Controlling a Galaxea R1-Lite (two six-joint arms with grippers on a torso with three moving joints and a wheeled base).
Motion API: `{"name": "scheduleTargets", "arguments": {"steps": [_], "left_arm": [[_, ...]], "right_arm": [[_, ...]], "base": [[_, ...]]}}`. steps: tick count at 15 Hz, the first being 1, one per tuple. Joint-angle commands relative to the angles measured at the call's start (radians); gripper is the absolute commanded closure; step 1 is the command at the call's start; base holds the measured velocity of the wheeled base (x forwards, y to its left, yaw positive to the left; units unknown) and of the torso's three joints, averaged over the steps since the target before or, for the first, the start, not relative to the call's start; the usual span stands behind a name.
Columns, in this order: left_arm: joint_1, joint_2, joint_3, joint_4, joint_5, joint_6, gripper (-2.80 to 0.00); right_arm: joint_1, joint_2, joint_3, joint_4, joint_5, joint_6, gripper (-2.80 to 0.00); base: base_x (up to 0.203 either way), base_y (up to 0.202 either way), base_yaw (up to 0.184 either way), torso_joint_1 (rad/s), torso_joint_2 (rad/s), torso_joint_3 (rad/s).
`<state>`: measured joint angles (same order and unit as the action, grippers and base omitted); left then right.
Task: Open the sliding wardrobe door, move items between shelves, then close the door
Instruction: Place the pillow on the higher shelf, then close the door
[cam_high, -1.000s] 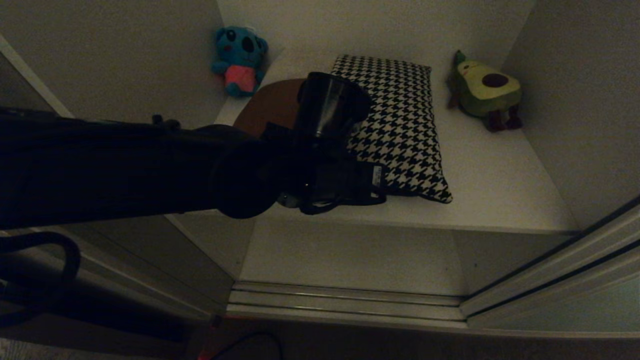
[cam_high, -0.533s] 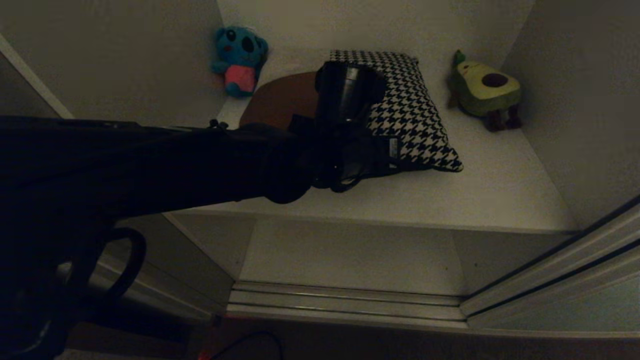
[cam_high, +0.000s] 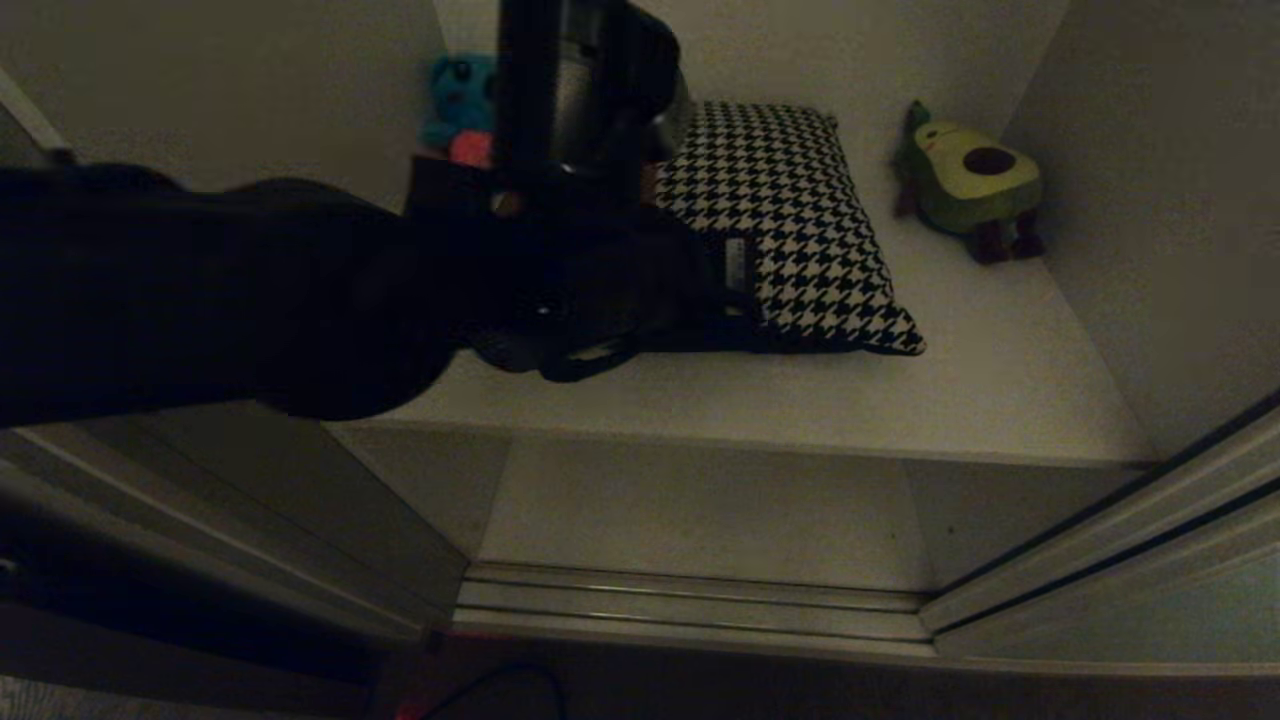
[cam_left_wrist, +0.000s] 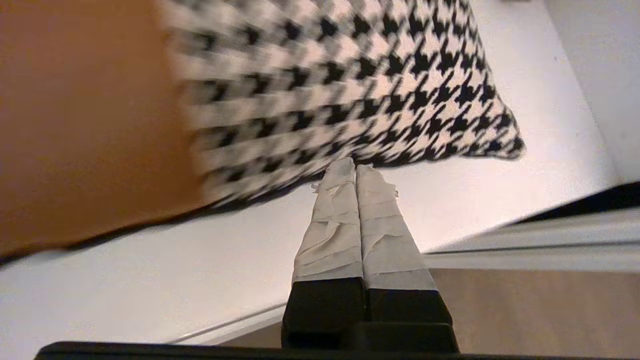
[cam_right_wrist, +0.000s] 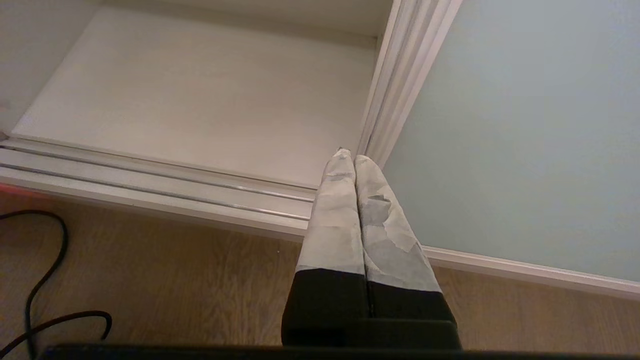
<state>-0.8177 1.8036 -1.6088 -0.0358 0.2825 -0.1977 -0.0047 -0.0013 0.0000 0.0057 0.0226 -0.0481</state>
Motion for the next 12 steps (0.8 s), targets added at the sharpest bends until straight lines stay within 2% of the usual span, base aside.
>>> {"name": "scheduleTargets", "arguments": {"steps": [1,4,7,10,12], "left_arm": [[0.0,-0.186,0.066,0.051,0.016,0.03,0.0],[0.008,-0.322,0.1,0.296,0.006,0.051,0.0],[0.021,-0.466,0.134,0.459,-0.072,0.076,0.0],[0.156,-0.598,0.196,0.561,-0.176,0.097,0.0],[0.315,-0.683,0.234,0.622,-0.233,0.136,0.0]], "right_arm": [[0.0,0.001,0.003,0.0,0.0,-0.001,0.0],[0.0,0.001,0.003,0.0,0.0,-0.001,0.0],[0.0,0.001,0.003,0.0,0.0,-0.001,0.0],[0.0,0.001,0.003,0.0,0.0,-0.001,0.0],[0.0,0.001,0.003,0.0,0.0,-0.001,0.0]], "base": [[0.0,0.0,0.0,0.0,0.0,0.0],[0.0,0.0,0.0,0.0,0.0,0.0],[0.0,0.0,0.0,0.0,0.0,0.0],[0.0,0.0,0.0,0.0,0.0,0.0],[0.0,0.0,0.0,0.0,0.0,0.0]]}}
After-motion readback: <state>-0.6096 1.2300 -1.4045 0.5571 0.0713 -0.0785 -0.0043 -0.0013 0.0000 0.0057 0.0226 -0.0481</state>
